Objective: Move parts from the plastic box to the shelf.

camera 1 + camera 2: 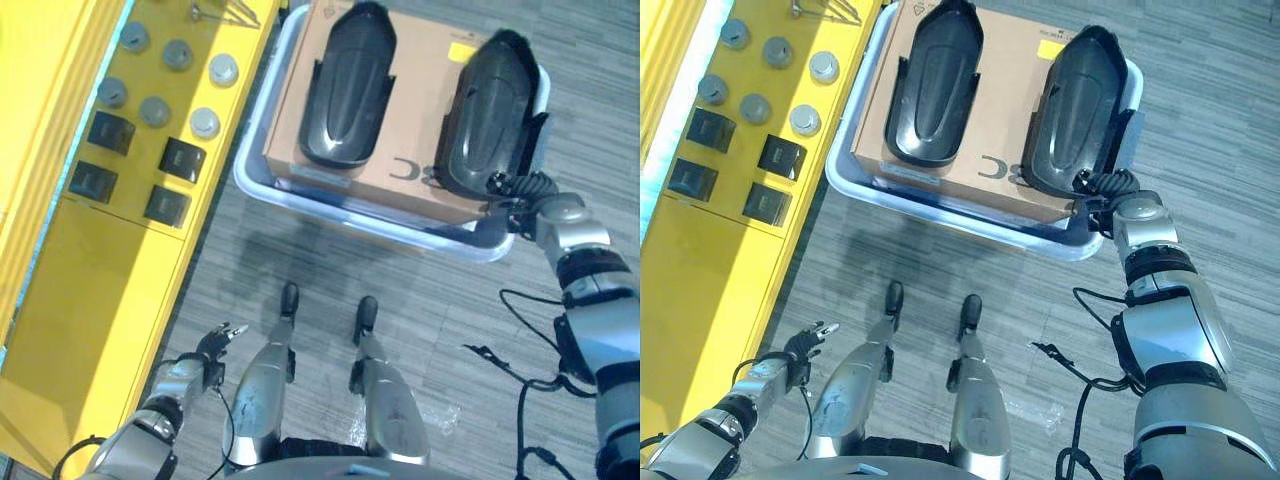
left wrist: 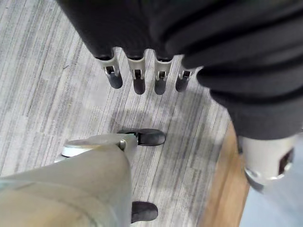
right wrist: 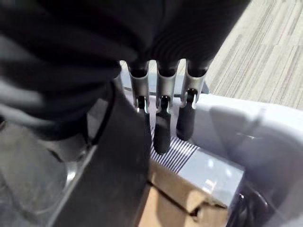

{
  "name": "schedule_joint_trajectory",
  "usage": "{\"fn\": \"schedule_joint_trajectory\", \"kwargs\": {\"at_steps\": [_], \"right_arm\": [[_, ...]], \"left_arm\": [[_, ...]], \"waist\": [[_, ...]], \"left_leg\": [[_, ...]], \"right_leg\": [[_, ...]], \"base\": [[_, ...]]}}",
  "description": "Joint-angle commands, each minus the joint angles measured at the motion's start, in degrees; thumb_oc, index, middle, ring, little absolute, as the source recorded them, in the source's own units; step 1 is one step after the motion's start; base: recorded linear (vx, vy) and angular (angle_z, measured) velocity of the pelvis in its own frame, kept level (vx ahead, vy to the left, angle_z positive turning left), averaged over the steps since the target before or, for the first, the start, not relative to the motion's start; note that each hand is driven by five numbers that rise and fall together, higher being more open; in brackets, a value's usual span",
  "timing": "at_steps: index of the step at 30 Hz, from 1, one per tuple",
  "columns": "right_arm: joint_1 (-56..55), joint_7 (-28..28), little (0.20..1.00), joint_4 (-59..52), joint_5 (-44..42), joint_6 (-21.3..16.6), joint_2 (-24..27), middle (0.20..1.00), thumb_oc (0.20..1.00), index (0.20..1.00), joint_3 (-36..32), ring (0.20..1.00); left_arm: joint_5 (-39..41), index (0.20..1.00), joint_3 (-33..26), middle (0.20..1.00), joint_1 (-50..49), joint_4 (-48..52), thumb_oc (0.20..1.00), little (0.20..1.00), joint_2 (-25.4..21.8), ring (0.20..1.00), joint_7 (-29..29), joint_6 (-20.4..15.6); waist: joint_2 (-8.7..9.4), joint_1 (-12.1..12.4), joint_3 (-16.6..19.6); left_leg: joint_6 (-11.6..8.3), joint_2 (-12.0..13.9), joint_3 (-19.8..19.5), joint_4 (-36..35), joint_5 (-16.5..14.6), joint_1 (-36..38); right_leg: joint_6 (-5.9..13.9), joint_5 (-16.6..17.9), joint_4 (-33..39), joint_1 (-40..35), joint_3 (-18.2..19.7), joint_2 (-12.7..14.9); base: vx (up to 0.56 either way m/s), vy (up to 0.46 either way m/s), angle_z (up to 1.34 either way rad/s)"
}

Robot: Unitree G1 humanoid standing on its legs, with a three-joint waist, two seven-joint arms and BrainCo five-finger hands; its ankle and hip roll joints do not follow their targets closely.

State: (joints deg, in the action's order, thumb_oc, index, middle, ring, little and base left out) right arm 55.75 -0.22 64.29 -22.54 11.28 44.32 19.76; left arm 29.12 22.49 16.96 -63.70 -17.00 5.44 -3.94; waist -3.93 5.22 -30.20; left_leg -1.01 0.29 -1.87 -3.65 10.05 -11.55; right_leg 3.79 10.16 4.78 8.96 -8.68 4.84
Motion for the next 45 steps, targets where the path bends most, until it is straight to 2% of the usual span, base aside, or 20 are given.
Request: {"fn": "schedule_joint_trajectory", "kwargs": {"at_steps": [1,5,7,10,11,13,15,16,18,19,20,25,29,31,36,40,45], "right_arm": [[-5.47,-2.66,0.2,0.9,-3.46,-0.3,-0.28,0.2,0.2,0.2,1.62,0.2],[-10.81,-7.37,0.2,-1.3,-2.33,-3.69,-0.95,0.2,0.2,0.2,-2.19,0.2],[-19.42,-13.87,0.2,-8.22,1.84,-9.74,-0.2,0.2,0.2,0.2,-7.83,0.2],[-27.1,-19.05,0.2,-18.93,7.66,-11.13,0.85,0.2,0.2,0.2,-11.12,0.2],[-28.52,-19.91,0.2,-20.83,8.98,-11.69,1.07,0.2,0.2,0.2,-11.87,0.2],[-34.83,-22.49,0.2,-30.04,13.92,-11.89,1.71,0.2,0.2,0.2,-15.22,0.2],[-39.53,-25.04,0.2,-36.77,18.97,-14.29,2.22,0.2,0.2,0.2,-18.35,0.2],[-41.03,-26.13,0.2,-40.12,21.3,-14.7,2.37,0.2,0.2,0.2,-19.17,0.2],[-43.16,-28.63,0.2,-47.95,28.35,-15.76,3.08,0.2,0.2,0.2,-20.77,0.2],[-44.47,-30.48,0.2,-54.84,34.14,-15.38,3.1,0.2,0.2,0.2,-21.52,0.2],[-44.62,-31.78,0.2,-58.65,38.39,-16.79,3.77,0.2,0.2,0.2,-21.56,0.2],[-40.32,-33.04,0.2,-65.17,44.12,-18.56,5.53,0.2,0.2,0.2,-18.96,0.2],[-35.82,-34.91,0.2,-66.12,44.85,-20.43,5.24,0.2,0.2,0.2,-15.18,0.2],[-30.17,-34.68,0.2,-66.66,44.36,-21.04,3.43,0.2,0.2,0.2,-10.14,0.2],[-25.85,-33.08,0.2,-65.76,43.23,-23.29,0.26,0.2,0.2,0.2,-4.98,0.2],[-24.32,-32.54,0.2,-65.51,42.33,-24.55,-1.81,0.2,0.2,0.2,-2.34,0.2],[-24.16,-29.2,0.2,-66.54,39.12,-25.56,-4.59,0.2,0.2,0.2,0.62,0.2]], "left_arm": [[3.68,1.0,0.22,1.0,-2.58,-1.32,1.0,1.0,-1.78,1.0,0.63,-1.8],[2.19,1.0,-1.46,1.0,-3.39,3.31,1.0,1.0,-2.2,1.0,0.72,-2.75],[2.87,1.0,-2.52,1.0,-5.87,12.66,1.0,1.0,-3.16,1.0,-2.78,-2.22],[4.7,1.0,-3.76,1.0,-8.48,25.6,1.0,1.0,-5.57,1.0,-8.11,2.56],[5.08,1.0,-4.05,1.0,-8.92,27.85,1.0,1.0,-6.11,1.0,-8.87,2.59],[4.33,1.0,-6.27,1.0,-9.94,38.24,1.0,1.0,-8.23,1.0,-12.3,6.49],[4.19,1.0,-8.01,1.0,-10.64,45.28,1.0,1.0,-9.37,1.0,-14.01,7.19],[3.33,1.0,-8.66,1.0,-10.54,48.04,1.0,1.0,-9.91,1.0,-14.75,7.05],[2.92,1.0,-9.71,1.0,-9.56,52.08,1.0,1.0,-10.42,1.0,-14.63,4.45],[3.54,1.0,-10.28,1.0,-7.99,56.74,1.0,1.0,-9.82,1.0,-13.55,4.58],[4.05,1.0,-9.82,1.0,-6.58,59.61,1.0,1.0,-9.35,1.0,-11.45,3.9],[5.28,1.0,-6.25,1.0,-1.59,65.47,1.0,1.0,-7.8,1.0,-5.94,5.83],[6.26,1.0,-3.21,1.0,2.17,66.67,1.0,1.0,-7.12,1.0,-4.44,6.41],[8.84,1.0,-0.05,1.0,6.43,67.19,1.0,1.0,-5.48,1.0,-4.19,7.68],[11.16,1.0,1.92,1.0,9.07,67.29,1.0,1.0,-3.89,1.0,-4.38,8.93],[10.47,1.0,2.9,1.0,9.71,66.85,1.0,1.0,-3.48,1.0,-5.11,8.78],[11.01,1.0,2.99,1.0,9.67,66.2,1.0,1.0,-3.22,1.0,-6.25,7.52]], "waist": [[2.53,0.58,4.92],[2.99,0.23,7.45],[3.79,-0.46,11.47],[4.5,-0.87,15.62],[4.58,-0.96,16.37],[4.94,-1.37,18.9],[5.24,-1.77,20.68],[5.36,-1.99,21.22],[5.62,-2.85,22.31],[5.88,-3.55,23.26],[6.03,-4.02,23.86],[6.1,-4.6,24.86],[5.99,-4.68,25.29],[5.76,-4.83,25.98],[5.47,-4.62,26.47],[5.35,-4.32,26.59],[5.33,-3.78,26.69]], "left_leg": [[-1.98,1.51,-0.62,5.45,-6.48,-0.85],[-2.39,1.99,0.15,3.73,-6.42,2.28],[-2.91,2.49,0.81,1.76,-5.77,5.81],[-3.24,3.02,1.83,0.1,-4.95,8.68],[-3.22,3.12,2.05,-0.13,-4.89,9.17],[-3.05,3.35,2.65,-0.61,-4.99,10.67],[-2.81,3.5,3.06,-0.91,-5.19,11.67],[-2.67,3.58,3.19,-0.99,-5.33,12.1],[-2.31,3.57,3.4,-1.25,-5.66,12.96],[-2.14,3.61,3.49,-1.35,-6.05,13.65],[-1.98,3.65,3.57,-1.35,-6.45,14.17],[-1.73,3.77,3.66,-1.29,-7.6,15.36],[-1.59,3.85,3.9,-1.28,-8.1,16.01],[-1.63,3.96,3.95,-1.34,-8.59,16.62],[-1.61,3.96,3.67,-1.35,-8.36,16.74],[-1.63,3.98,3.35,-1.35,-8.41,16.74],[-1.58,3.78,2.72,-1.35,-8.48,16.66]], "right_leg": [[2.3,-4.35,-4.4,0.96,-0.45,5.78],[2.55,-3.92,-2.38,-2.02,-1.0,5.39],[3.25,-2.86,-0.72,-4.9,-1.55,5.09],[3.88,-2.04,0.2,-7.17,-1.9,5.01],[3.95,-2.0,0.22,-7.55,-1.91,4.97],[3.94,-2.25,0.22,-8.99,-2.08,4.73],[3.88,-2.6,0.22,-10.1,-2.09,4.43],[3.79,-2.86,0.22,-10.64,-2.14,4.31],[3.67,-3.49,0.12,-11.64,-1.87,3.88],[3.59,-4.13,0.03,-12.5,-1.61,3.61],[3.5,-4.6,-0.04,-13.06,-1.42,3.45],[3.2,-5.79,-0.28,-14.2,-0.76,3.06],[3.22,-6.25,-0.3,-14.83,-0.79,3.06],[3.35,-6.69,-0.14,-15.39,-0.64,3.1],[3.37,-6.58,-0.14,-15.46,-0.73,3.29],[3.34,-6.66,-0.15,-15.5,-0.87,3.34],[3.32,-6.87,-0.14,-15.65,-1.29,3.44]], "base": [[0.03,-0.017,0.01],[0.02,-0.015,0.0],[0.05,-0.094,0.03],[0.09,-0.077,0.04],[0.09,-0.058,-0.1],[0.1,-0.059,-0.09],[0.04,-0.04,-0.01],[0.0,-0.034,-0.07],[-0.02,-0.047,-0.07],[-0.02,-0.059,0.01],[-0.01,-0.047,-0.01],[0.0,-0.009,-0.06],[0.0,-0.003,-0.07],[0.0,0.0,0.0],[0.01,0.008,-0.01],[0.0,0.005,-0.01],[0.0,0.002,0.01]]}}
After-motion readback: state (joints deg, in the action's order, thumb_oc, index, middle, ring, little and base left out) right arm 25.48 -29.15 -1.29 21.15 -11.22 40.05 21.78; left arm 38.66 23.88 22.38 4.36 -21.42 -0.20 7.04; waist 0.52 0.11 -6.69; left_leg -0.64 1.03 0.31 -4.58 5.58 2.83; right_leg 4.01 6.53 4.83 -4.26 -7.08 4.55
